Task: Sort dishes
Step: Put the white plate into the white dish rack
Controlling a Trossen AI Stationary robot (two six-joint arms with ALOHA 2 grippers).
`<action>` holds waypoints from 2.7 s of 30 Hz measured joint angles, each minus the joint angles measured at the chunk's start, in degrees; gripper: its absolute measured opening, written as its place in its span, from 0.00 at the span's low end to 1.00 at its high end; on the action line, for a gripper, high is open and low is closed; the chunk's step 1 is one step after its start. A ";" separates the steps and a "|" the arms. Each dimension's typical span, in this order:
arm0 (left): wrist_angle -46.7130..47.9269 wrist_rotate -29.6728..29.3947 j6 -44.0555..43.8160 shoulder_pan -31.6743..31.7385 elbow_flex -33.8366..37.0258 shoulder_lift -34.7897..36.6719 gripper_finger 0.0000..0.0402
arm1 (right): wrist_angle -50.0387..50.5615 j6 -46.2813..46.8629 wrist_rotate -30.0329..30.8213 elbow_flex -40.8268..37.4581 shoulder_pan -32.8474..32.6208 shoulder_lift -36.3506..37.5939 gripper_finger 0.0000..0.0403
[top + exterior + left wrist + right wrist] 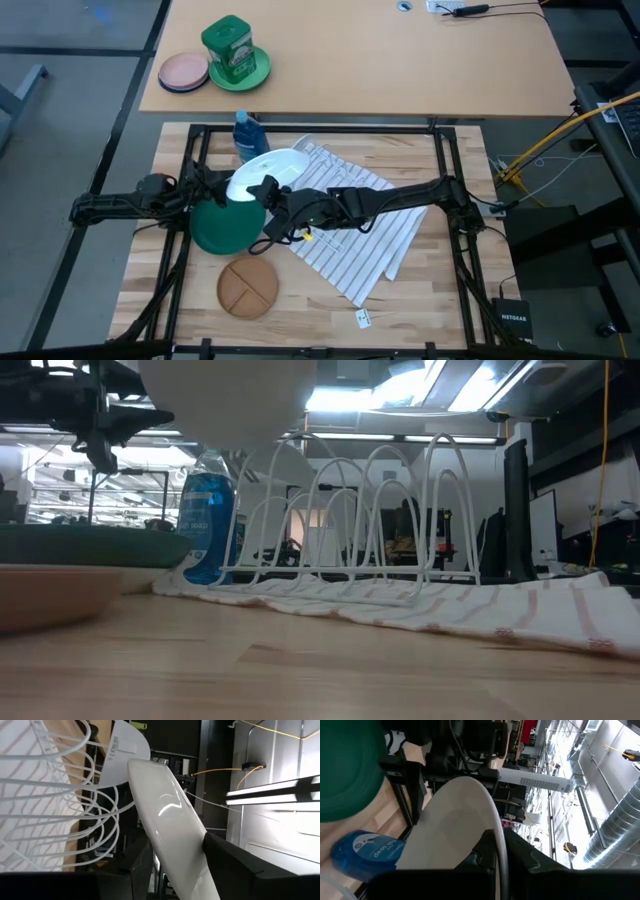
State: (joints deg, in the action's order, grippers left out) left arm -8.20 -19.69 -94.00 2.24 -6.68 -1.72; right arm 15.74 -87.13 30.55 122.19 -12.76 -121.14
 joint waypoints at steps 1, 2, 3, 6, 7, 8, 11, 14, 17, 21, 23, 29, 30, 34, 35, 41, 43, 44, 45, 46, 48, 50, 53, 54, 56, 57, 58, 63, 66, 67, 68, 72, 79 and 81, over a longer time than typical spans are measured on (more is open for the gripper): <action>0.13 -0.04 0.26 0.00 0.00 0.00 0.42 | -0.11 -0.04 0.01 -0.32 -0.05 0.00 0.03; 0.18 -0.08 0.61 0.00 0.00 0.00 0.42 | -0.15 -0.06 0.07 -0.60 -0.08 0.01 0.03; 0.28 -0.10 1.07 0.00 0.00 0.00 0.42 | -0.19 -0.06 0.13 -0.87 -0.09 0.02 0.03; 0.48 -0.25 1.68 0.04 0.00 0.00 0.42 | -0.28 -0.02 0.41 -1.48 -0.15 0.04 0.03; 0.49 -0.27 2.26 0.06 0.01 0.00 0.42 | -0.23 0.00 0.50 -1.53 -0.15 0.04 0.04; 0.49 -0.29 3.11 0.07 0.02 0.00 0.42 | -0.18 0.09 0.55 -1.55 -0.15 0.04 0.04; 0.47 -0.41 5.45 0.07 0.02 0.05 0.42 | -0.08 0.32 0.74 -1.57 -0.15 0.04 0.04; 0.45 -0.41 7.33 0.07 0.02 0.07 0.42 | -0.08 0.48 0.89 -1.59 -0.15 0.04 0.04; 0.43 -0.41 7.86 0.07 0.02 0.07 0.42 | -0.06 0.55 0.94 -1.59 -0.15 0.04 0.04; 0.50 0.58 3.98 0.07 0.02 0.09 0.42 | -0.06 0.19 1.03 -1.61 -0.15 0.04 0.04; 0.49 1.45 0.99 0.07 0.02 0.09 0.42 | -0.04 -0.18 1.28 -1.61 -0.15 0.04 0.04; 0.20 5.25 -11.81 0.07 0.00 0.11 0.42 | -0.06 -1.61 1.38 -1.67 -0.15 0.02 0.04; 0.05 6.09 -14.38 0.07 0.00 0.12 0.42 | -0.17 -1.68 1.36 -1.69 -0.15 -0.01 0.04; -0.40 7.06 -22.72 0.02 -0.07 0.22 0.42 | -1.33 -2.36 1.33 -1.77 -0.08 -0.13 0.04; -0.37 7.02 -23.70 0.02 -0.07 0.22 0.42 | -1.64 -2.89 1.35 -1.77 -0.08 -0.13 0.04; -0.13 6.92 -24.37 0.02 -0.09 0.22 0.42 | -1.81 -3.12 0.17 -1.77 -0.01 -0.13 0.04; 0.04 6.94 -24.41 0.02 -0.11 0.20 0.42 | -1.81 -3.15 -0.70 -1.77 0.04 -0.13 0.04; 0.09 6.95 -24.41 0.01 -0.11 0.20 0.42 | -1.81 -3.17 -1.28 -1.77 0.06 -0.13 0.04; 0.13 6.99 -24.47 0.00 -0.11 0.20 0.42 | -1.84 -3.19 -1.93 -1.77 0.10 -0.13 0.04; 0.15 7.06 -24.52 0.00 -0.11 0.20 0.42 | -1.92 -3.19 -2.44 -1.77 0.14 -0.13 0.04; 0.23 7.16 -24.23 0.00 -0.11 0.15 0.42 | -2.04 -3.17 -3.71 -1.77 0.16 -0.13 0.04; 0.46 7.29 -23.46 -0.02 -0.11 0.15 0.42 | -2.13 -3.15 -4.83 -1.77 0.18 -0.13 0.04; 0.94 7.28 -21.19 -0.02 -0.11 0.11 0.42 | -2.53 -3.02 -6.23 -1.77 0.25 -0.13 0.04; 1.38 7.27 -20.88 -0.02 -0.11 0.11 0.42 | -2.55 -3.02 -6.72 -1.77 0.25 -0.13 0.04; 2.48 7.25 -20.29 -0.02 -0.11 0.11 0.42 | -2.55 -3.06 -7.27 -1.79 0.25 -0.15 0.04; 3.01 7.28 -20.38 -0.02 -0.11 0.11 0.42 | -2.49 -3.07 -7.58 -1.79 0.25 -0.20 0.04; 3.67 7.33 -21.12 -0.02 -0.11 0.11 0.42 | -2.39 -3.08 -7.91 -1.79 0.25 -0.20 0.04; 4.52 7.40 -27.21 0.00 -0.11 0.11 0.42 | -2.25 -3.06 -8.17 -1.79 0.14 -0.20 0.04; 4.60 7.29 -28.86 0.00 -0.11 0.11 0.42 | -2.29 -3.06 -8.09 -1.79 0.14 -0.20 0.04; 4.77 7.31 -29.05 0.00 -0.11 0.11 0.42 | -2.29 -3.07 -8.09 -1.79 0.14 -0.20 0.04; 4.95 7.31 -29.01 0.00 -0.11 0.11 0.42 | -2.29 -3.08 -8.10 -1.79 0.14 -0.20 0.04; 6.91 7.29 -28.59 0.01 -0.13 0.20 0.42 | -2.26 -3.10 -8.25 -1.79 0.06 -0.20 0.04; 12.89 7.42 -28.70 0.01 -0.35 0.24 0.42 | -2.10 -1.95 -7.97 -1.80 0.04 -0.32 0.04; 13.12 7.35 -28.70 0.02 -0.35 0.24 0.42 | -2.13 -1.95 -7.76 -1.81 0.05 -0.35 0.04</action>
State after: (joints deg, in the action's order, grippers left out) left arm 4.92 -12.34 -122.69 2.26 -7.03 -1.48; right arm 13.61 -89.09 22.79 120.38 -12.71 -121.49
